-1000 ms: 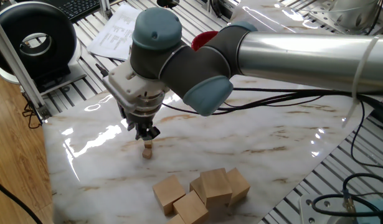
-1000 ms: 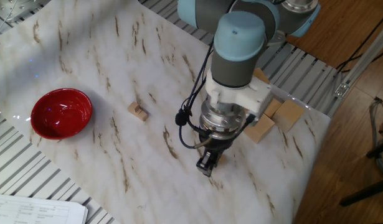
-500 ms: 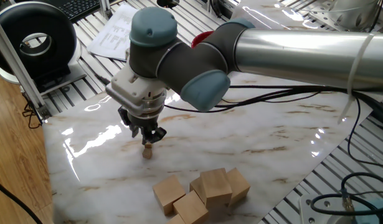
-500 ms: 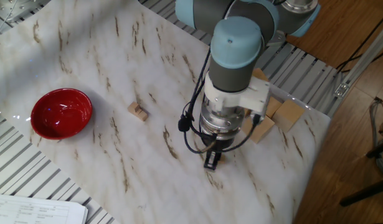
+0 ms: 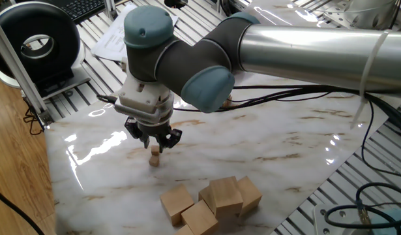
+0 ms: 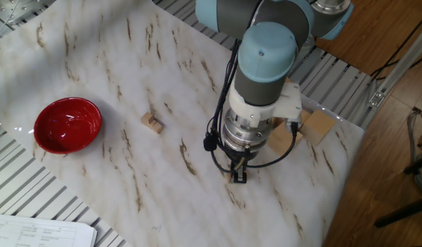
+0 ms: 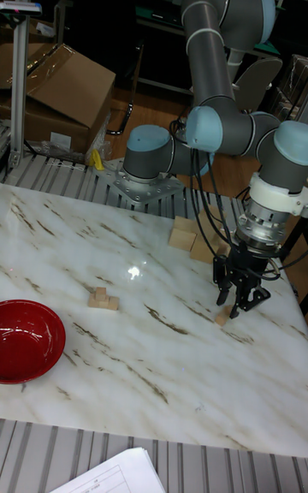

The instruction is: Stack the blocks into a pyramid shape

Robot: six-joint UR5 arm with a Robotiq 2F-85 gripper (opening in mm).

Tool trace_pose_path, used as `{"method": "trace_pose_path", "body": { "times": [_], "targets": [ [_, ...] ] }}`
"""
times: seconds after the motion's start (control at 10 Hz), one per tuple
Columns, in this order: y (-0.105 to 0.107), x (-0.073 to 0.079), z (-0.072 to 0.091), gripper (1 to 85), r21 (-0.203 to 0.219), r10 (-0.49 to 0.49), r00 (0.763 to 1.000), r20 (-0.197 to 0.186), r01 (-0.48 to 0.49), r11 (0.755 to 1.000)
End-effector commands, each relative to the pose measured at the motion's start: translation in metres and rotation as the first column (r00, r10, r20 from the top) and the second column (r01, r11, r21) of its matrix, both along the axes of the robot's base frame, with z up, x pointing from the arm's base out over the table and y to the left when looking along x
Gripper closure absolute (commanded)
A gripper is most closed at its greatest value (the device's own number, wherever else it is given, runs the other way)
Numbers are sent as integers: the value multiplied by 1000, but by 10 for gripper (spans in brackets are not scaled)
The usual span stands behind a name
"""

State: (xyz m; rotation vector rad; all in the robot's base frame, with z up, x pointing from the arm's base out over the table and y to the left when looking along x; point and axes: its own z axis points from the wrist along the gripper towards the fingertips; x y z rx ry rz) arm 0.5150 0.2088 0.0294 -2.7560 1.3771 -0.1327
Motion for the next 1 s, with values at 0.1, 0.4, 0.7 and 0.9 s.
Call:
{"method": "trace_pose_path", "body": {
  "times": [0.1,0.4,0.7,0.9],
  "targets": [
    [-3,15,-1,463,-9,33,999,43,-32,999],
    [2,20,-9,463,17,13,999,40,-14,1000],
    [9,11,-16,473,51,9,1000,-6,-9,999],
    [0,6,-19,503,68,-5,1000,-13,6,998]
  ]
}}
